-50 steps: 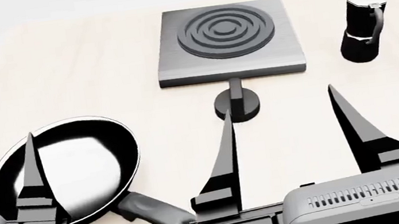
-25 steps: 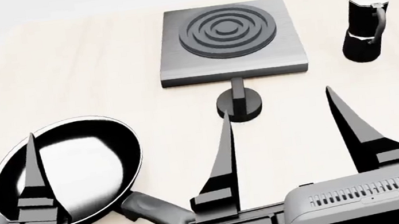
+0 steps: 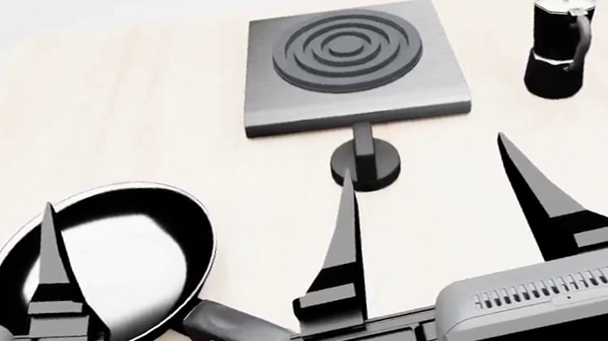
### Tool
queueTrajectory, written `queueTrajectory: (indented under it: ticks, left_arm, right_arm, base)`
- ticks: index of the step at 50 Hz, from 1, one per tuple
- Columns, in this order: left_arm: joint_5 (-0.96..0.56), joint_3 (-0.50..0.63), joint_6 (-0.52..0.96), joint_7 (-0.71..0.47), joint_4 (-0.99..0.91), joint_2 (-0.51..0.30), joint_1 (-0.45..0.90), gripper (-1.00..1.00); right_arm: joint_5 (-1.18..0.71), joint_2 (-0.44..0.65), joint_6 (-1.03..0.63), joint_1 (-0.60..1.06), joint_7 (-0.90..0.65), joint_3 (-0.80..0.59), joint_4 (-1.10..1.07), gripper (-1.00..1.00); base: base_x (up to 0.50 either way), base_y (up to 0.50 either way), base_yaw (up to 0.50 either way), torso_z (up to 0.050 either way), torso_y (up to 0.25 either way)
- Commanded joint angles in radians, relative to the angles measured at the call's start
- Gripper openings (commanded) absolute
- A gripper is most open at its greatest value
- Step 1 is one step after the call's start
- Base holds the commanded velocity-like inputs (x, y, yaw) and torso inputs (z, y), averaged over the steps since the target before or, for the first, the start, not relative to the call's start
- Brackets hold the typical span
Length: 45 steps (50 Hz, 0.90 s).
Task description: Turn on the stove.
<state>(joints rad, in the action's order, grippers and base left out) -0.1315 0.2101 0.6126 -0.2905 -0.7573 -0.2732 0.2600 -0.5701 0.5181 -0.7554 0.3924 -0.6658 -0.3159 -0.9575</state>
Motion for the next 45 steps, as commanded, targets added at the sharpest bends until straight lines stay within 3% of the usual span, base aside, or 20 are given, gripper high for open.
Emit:
queueTrajectory:
  ticks: [1, 45]
  left_arm:
    - [-0.005, 0.001, -0.002, -0.005, -0.002, -0.004, 0.000, 1.00]
    - [-0.021, 0.010, -0.004, -0.023, -0.004, -0.016, 0.003, 1.00]
  right_arm:
    - [-0.006, 0.008, 0.010, 0.003, -0.009, -0.009, 0.005, 1.00]
    - [-0.032, 0.037, 0.031, 0.016, -0.045, -0.034, 0.011, 1.00]
  base:
    - [0.09, 0.00, 0.00, 0.000, 0.000]
    - [0.09, 0.00, 0.00, 0.000, 0.000]
